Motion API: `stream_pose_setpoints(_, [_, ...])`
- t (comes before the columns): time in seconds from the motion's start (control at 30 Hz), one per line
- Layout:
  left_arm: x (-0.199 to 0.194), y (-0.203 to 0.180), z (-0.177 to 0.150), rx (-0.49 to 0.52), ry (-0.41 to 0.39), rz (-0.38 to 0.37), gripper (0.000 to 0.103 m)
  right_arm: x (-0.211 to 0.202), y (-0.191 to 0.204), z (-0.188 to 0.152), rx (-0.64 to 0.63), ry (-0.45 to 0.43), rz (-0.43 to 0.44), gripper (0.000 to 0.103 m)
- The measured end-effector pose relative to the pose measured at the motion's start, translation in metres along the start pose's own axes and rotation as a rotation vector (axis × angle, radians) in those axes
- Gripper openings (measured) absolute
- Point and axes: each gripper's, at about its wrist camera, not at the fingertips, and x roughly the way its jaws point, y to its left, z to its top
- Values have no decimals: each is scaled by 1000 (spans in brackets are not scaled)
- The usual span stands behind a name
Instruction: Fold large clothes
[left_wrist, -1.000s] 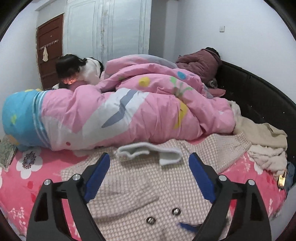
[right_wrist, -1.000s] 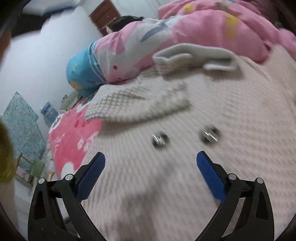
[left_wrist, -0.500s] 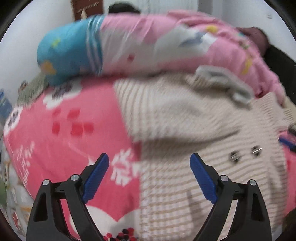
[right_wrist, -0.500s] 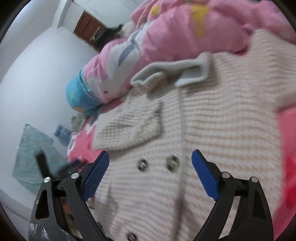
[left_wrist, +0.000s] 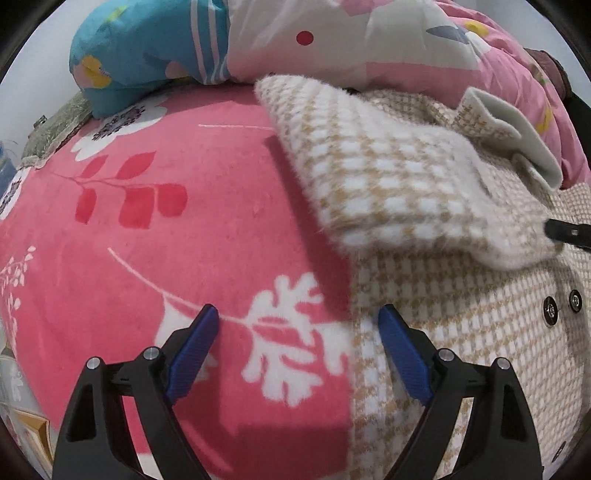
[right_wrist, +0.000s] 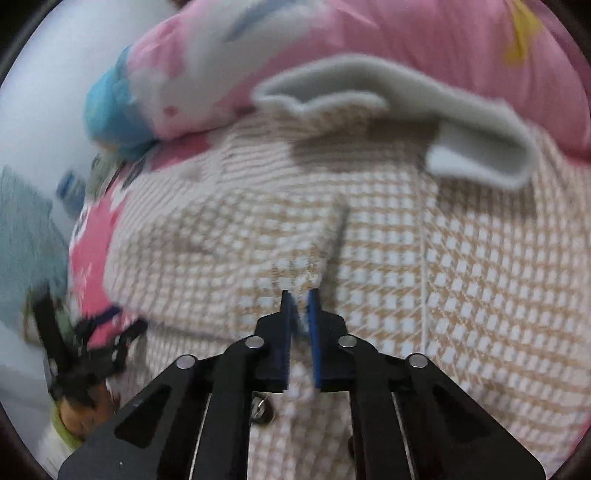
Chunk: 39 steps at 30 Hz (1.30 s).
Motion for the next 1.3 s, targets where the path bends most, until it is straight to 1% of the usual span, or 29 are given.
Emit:
stream_pose_setpoints(0.07, [2,0,0,4,-2,-1,86,-12,7,0,-29,-16,-29,6])
stream_pose_setpoints(0.1, [3,-1,0,2,-1,-3,85,-26,9,3,-29,-55,-41,5])
stream_pose_setpoints(0.2, [2,-1,1,1,-2,-11,84,-86,6,13,-1,-217,-12,5])
stream_pose_setpoints(0.27, [2,0,1,9,-2,-14,84,-128,-7,12,21,-317,-17,5])
stream_pose_setpoints(0.33, [3,0,2,11,-1,-18,84,-151,-20,5,42,-380,-66,5])
stream_pose_setpoints(0.37, [3,1,3,13,0,-19,84,-155,-25,8,54,-396,-91,5])
stream_pose_setpoints(0.4, [4,1,3,13,1,-19,84,-159,-36,4,79,-405,-116,5])
stream_pose_setpoints(0.47, [4,1,3,14,1,-18,84,-155,-60,-1,129,-385,-140,5])
stream_pose_setpoints(0.57, [5,1,4,16,3,-13,84,-130,-99,-8,194,-307,-166,5])
stream_pose_setpoints(0.63, [2,2,4,9,7,-22,81,-115,-112,-12,213,-297,-194,5])
stream_pose_setpoints(0.67, [-1,3,4,2,10,-31,80,-107,-120,-13,221,-284,-209,9])
stream_pose_setpoints(0.73, [-10,6,1,-8,21,-48,79,-106,-137,-20,259,-252,-229,15])
stream_pose_setpoints(0.8, [-22,9,-6,-11,36,-91,79,-116,-144,-36,301,-253,-207,43])
stream_pose_setpoints(0.83, [-30,10,-11,-10,47,-119,79,-129,-144,-49,304,-273,-187,49])
stream_pose_setpoints(0.87, [-35,12,-16,-11,60,-137,79,-142,-142,-64,299,-293,-174,60])
stream_pose_setpoints(0.9, [-39,12,-22,-12,72,-150,79,-150,-141,-74,296,-300,-167,66])
stream_pose_setpoints(0.97, [-48,11,-39,-8,110,-177,79,-168,-140,-111,305,-294,-138,71])
stream_pose_setpoints(1.07, [-55,6,-68,-19,158,-210,79,-169,-149,-160,378,-231,-94,72])
stream_pose_setpoints(1.1, [-58,3,-78,-23,162,-209,79,-167,-155,-182,419,-209,-75,72])
stream_pose_setpoints(1.17, [-67,-2,-94,-27,147,-199,79,-163,-162,-215,481,-178,-31,72])
stream_pose_setpoints(1.2, [-71,-4,-102,-33,141,-198,78,-158,-165,-236,519,-158,20,72])
stream_pose_setpoints(1.3, [-83,-7,-123,-57,140,-217,76,-155,-158,-270,550,-150,130,69])
